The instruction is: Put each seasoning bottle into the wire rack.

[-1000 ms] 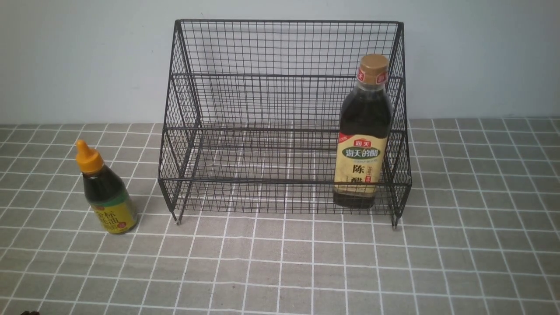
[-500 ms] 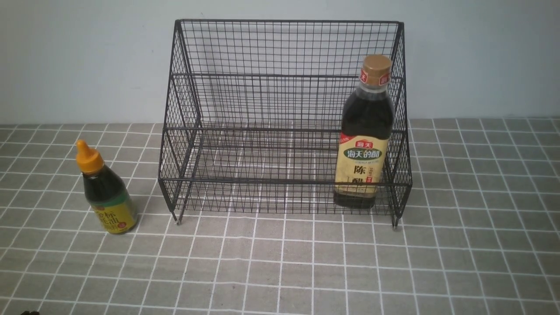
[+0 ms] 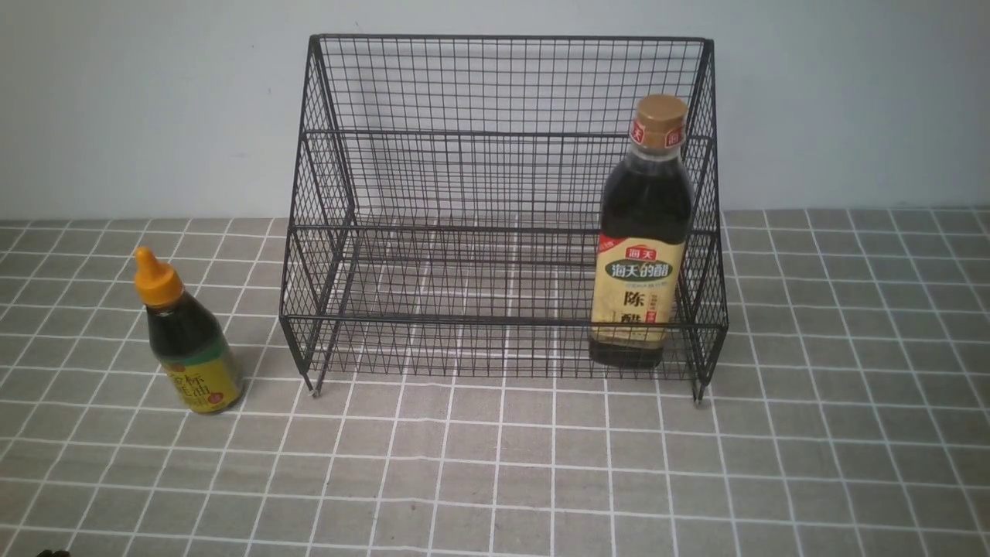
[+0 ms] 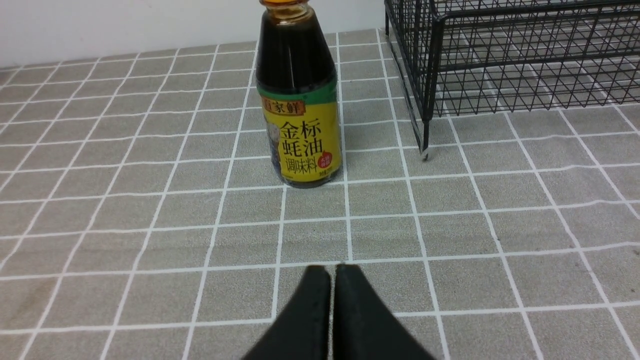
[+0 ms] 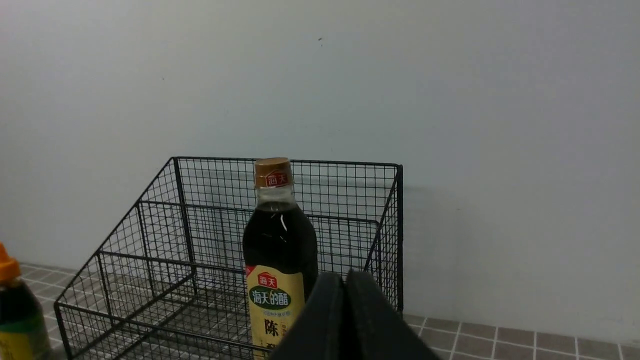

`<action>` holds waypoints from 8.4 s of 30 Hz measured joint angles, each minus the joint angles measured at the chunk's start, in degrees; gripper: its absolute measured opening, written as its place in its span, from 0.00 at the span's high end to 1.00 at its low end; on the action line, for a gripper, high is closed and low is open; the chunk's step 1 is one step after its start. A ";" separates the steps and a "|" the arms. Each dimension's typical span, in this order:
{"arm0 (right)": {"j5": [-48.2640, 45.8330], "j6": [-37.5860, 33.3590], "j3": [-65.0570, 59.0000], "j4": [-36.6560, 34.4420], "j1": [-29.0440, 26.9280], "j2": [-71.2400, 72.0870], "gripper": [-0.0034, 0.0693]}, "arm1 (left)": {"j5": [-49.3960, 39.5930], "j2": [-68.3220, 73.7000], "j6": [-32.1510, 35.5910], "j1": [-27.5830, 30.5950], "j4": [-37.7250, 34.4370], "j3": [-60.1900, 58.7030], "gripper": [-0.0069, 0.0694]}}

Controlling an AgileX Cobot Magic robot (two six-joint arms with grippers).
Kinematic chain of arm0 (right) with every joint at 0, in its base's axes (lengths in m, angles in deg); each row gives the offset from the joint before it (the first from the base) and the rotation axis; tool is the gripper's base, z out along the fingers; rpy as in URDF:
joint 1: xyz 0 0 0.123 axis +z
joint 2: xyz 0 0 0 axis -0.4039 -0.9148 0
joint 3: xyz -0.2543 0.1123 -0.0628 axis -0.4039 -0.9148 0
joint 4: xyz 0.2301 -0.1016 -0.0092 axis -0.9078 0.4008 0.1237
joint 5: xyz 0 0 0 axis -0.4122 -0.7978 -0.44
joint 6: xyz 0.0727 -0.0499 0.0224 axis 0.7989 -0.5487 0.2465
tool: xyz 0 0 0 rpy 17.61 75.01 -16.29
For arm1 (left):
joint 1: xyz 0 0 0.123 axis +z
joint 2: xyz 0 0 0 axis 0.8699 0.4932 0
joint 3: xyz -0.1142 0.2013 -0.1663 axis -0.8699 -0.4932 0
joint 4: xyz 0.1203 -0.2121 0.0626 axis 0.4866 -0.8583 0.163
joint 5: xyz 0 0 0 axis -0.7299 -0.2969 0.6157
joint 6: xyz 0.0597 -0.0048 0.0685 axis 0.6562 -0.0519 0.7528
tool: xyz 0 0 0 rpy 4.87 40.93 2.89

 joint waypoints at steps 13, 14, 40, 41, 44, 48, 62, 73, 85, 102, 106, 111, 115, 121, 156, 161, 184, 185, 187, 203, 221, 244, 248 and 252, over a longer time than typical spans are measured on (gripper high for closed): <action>1.52 -1.34 -13.97 1.75 -14.15 0.00 0.97 | 0.00 0.00 0.00 0.00 0.00 0.00 0.92; 1.52 -1.34 -15.40 1.70 -15.88 0.00 0.97 | 0.00 0.00 0.00 0.00 0.00 0.00 0.92; 0.35 -0.92 -18.95 1.52 -19.58 0.00 0.97 | 0.00 0.00 0.00 0.00 0.00 0.00 0.92; 0.35 -0.92 -18.95 1.52 -19.58 0.00 0.97 | 0.00 0.00 0.00 0.00 0.00 0.00 0.92; 0.35 -0.87 -18.95 1.52 -19.58 0.00 0.97 | 0.00 0.00 0.00 0.00 0.00 0.00 0.92; 0.35 -0.87 -18.95 1.52 -19.58 0.00 0.97 | 0.00 0.00 0.00 0.00 0.00 0.00 0.92; 0.35 -0.80 -18.95 1.52 -19.58 0.00 0.97 | 22.31 0.00 -3.09 0.00 -16.41 -0.07 0.92; 0.35 -0.75 -18.95 1.52 -19.58 0.00 0.97 | 41.18 18.10 -5.61 0.00 -6.95 5.19 0.88; 0.35 -0.75 -18.95 1.52 -19.58 0.00 0.97 | 45.97 55.89 -9.49 0.00 0.74 24.46 0.34; 0.35 -0.75 -18.95 1.52 -19.58 0.00 0.97 | 60.64 89.38 -9.82 0.00 2.13 32.38 0.39; 0.35 -0.75 -18.95 1.52 -19.58 0.00 0.97 | 60.03 88.92 -10.03 0.00 2.10 32.38 0.58; 0.35 -0.75 -18.95 1.52 -19.58 0.00 0.97 | 54.51 81.44 -10.08 0.00 2.10 32.38 0.58; 0.35 -0.75 -18.95 1.52 -19.58 0.00 0.97 | 46.24 73.21 -10.08 0.00 2.49 35.02 0.58; 0.35 -0.75 -18.95 1.52 -19.58 0.00 0.97 | 30.74 63.97 -10.02 -6.09 4.54 45.64 0.58; 0.35 -0.75 -18.95 1.52 -19.58 0.00 0.97 | 30.71 92.19 -10.62 -19.35 4.71 56.91 0.53; 0.35 -0.75 -18.95 1.52 -19.58 0.00 0.97 | 27.01 90.67 -10.56 -19.35 4.71 57.13 0.34; 0.35 -0.75 -18.95 1.52 -19.58 0.00 0.97 | -13.38 45.79 -12.77 -19.35 4.88 54.14 0.92; 0.35 -0.75 -18.95 1.52 -19.58 0.00 0.97 | -14.64 44.22 -12.77 -19.35 4.88 54.03 0.92; 0.35 -0.75 -18.95 1.52 -19.58 0.00 0.97 | -16.07 42.21 -12.77 -19.35 4.88 53.96 0.92; 0.35 -0.75 -18.95 1.52 -19.58 0.00 0.97 | -20.59 31.29 -12.30 -19.35 5.62 53.28 0.92; 0.35 -0.75 -18.95 1.52 -19.58 0.00 0.97 | 1.57 1.07 -5.01 -3.93 5.62 4.19 0.92; 0.35 -0.75 -18.95 1.52 -19.58 0.00 0.97 | 0.47 0.01 -4.53 -3.93 5.62 -0.02 0.92; 0.35 -0.75 -18.95 1.52 -19.58 0.00 0.97 | 0.47 0.01 -4.53 -3.93 5.62 -0.02 0.92; 0.35 -0.75 -18.95 1.52 -19.58 0.00 0.97 | 0.40 0.01 -4.53 -3.93 5.62 -0.02 0.92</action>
